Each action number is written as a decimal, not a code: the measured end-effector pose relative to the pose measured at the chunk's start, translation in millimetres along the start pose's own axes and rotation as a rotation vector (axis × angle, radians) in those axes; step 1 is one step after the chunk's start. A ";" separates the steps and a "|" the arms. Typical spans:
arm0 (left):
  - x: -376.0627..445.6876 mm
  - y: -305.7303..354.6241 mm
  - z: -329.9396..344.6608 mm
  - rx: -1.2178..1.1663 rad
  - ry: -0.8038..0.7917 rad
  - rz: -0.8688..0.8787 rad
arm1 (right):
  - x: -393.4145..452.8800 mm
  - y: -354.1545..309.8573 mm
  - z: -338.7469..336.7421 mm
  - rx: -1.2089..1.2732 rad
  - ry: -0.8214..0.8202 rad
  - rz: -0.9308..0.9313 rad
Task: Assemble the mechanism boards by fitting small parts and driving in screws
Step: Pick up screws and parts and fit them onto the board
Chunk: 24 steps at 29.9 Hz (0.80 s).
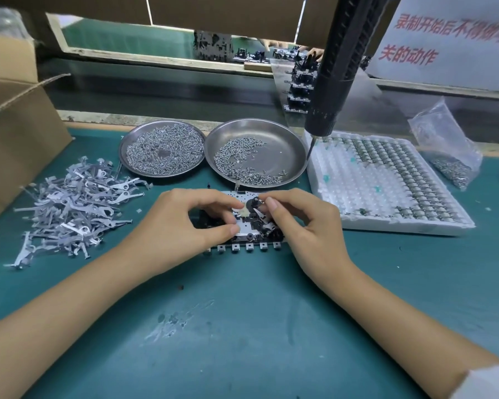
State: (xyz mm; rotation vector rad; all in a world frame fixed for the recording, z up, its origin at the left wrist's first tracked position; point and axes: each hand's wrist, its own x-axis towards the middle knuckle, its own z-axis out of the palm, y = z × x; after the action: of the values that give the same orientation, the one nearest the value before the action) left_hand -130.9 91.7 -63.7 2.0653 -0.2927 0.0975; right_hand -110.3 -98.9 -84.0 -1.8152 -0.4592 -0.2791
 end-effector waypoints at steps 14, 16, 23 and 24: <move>66.0 -37.5 -48.5 0.854 0.267 -0.277 | -1.1 3.5 2.7 -0.007 0.030 -0.019; 71.9 -36.0 -47.9 0.822 0.288 -0.292 | -0.8 4.0 2.3 0.010 0.029 -0.003; 66.1 -38.7 -46.0 0.869 0.428 -0.162 | 1.0 4.2 2.2 0.025 0.025 -0.002; 64.4 -39.2 -45.8 0.848 0.454 -0.137 | 1.2 4.1 2.1 0.023 0.023 0.000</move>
State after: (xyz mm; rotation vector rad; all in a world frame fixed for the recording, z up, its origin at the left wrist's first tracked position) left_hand -56.5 139.0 -62.2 2.7972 0.2189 0.6952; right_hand -107.5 -97.6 -87.6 -1.7877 -0.4450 -0.2930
